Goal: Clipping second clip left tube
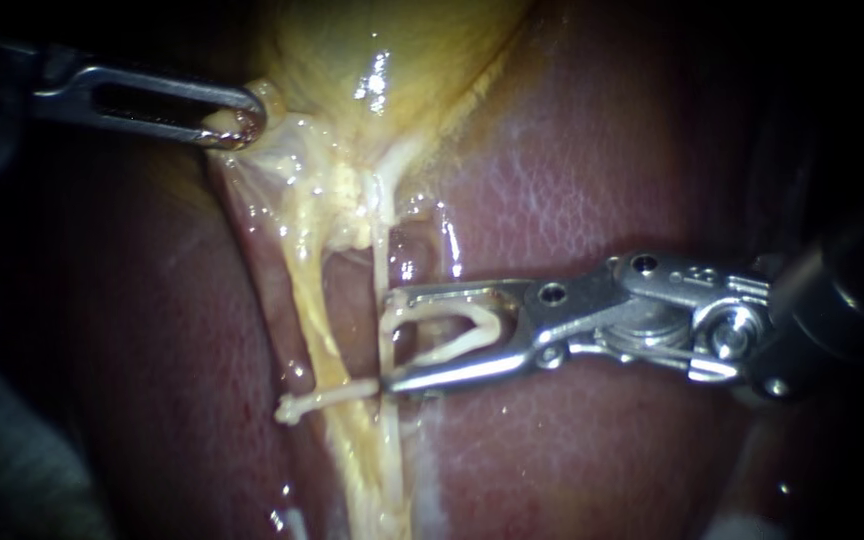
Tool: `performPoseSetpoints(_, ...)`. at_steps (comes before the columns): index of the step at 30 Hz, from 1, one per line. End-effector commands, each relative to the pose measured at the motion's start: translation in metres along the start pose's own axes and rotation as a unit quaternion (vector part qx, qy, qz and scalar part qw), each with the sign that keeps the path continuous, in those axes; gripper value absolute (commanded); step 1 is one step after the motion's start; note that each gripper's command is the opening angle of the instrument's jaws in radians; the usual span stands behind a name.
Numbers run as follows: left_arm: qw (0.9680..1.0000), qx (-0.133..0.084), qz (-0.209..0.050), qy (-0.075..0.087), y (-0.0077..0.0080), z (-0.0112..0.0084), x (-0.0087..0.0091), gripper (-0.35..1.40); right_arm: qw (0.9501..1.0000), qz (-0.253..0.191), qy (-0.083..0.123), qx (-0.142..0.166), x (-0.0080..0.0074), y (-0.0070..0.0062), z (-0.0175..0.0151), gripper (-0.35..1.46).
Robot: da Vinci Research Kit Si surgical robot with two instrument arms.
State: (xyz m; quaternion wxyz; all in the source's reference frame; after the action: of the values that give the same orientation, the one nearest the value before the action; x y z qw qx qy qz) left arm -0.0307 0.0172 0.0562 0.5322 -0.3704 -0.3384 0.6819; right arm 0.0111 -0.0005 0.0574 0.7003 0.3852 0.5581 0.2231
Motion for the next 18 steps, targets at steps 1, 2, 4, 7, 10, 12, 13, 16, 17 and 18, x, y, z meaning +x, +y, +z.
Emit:
performPoseSetpoints(1,1.0,0.0,0.0,0.0,0.0,0.0,0.0,-0.35,1.0,0.003,-0.001,0.001,-0.0002,0.0001,0.0002,0.49)
performPoseSetpoints(2,1.0,0.0,0.0,0.0,0.0,0.0,0.0,-0.35,1.0,0.005,-0.001,0.003,-0.0003,0.0001,0.0003,0.49)
performPoseSetpoints(4,1.0,0.0,0.0,0.0,0.0,0.0,0.0,-0.35,1.0,0.006,-0.003,0.003,-0.0008,0.0003,0.0008,0.49)
performPoseSetpoints(7,1.0,0.001,0.0,0.001,0.0,0.0,0.0,-0.35,0.9999,0.012,-0.005,0.004,-0.0017,0.0007,0.0016,0.49)
performPoseSetpoints(10,1.0,0.001,0.0,0.001,0.0,0.0,0.0,-0.35,0.9998,0.019,-0.007,0.006,-0.0028,0.0014,0.0025,0.49)
performPoseSetpoints(12,1.0,0.001,0.0,0.001,0.0,0.0,0.0,-0.35,0.9997,0.022,-0.008,0.005,-0.0035,0.002,0.003,0.49)
performPoseSetpoints(13,1.0,0.001,0.0,0.001,0.0,0.0,0.0,-0.35,0.9997,0.024,-0.009,0.005,-0.0038,0.0023,0.0031,0.49)
performPoseSetpoints(16,1.0,0.001,0.0,0.001,0.0,0.0,0.0,-0.35,0.9994,0.033,-0.009,0.002,-0.0047,0.0034,0.0034,0.49)
performPoseSetpoints(17,1.0,0.001,0.0,0.001,0.0,0.0,0.0,-0.35,0.9993,0.035,-0.009,0.001,-0.0051,0.0039,0.0034,0.49)
performPoseSetpoints(18,1.0,0.001,0.0,0.001,0.0,0.0,0.0,-0.35,0.9993,0.037,-0.01,0.001,-0.0054,0.0043,0.0034,0.49)
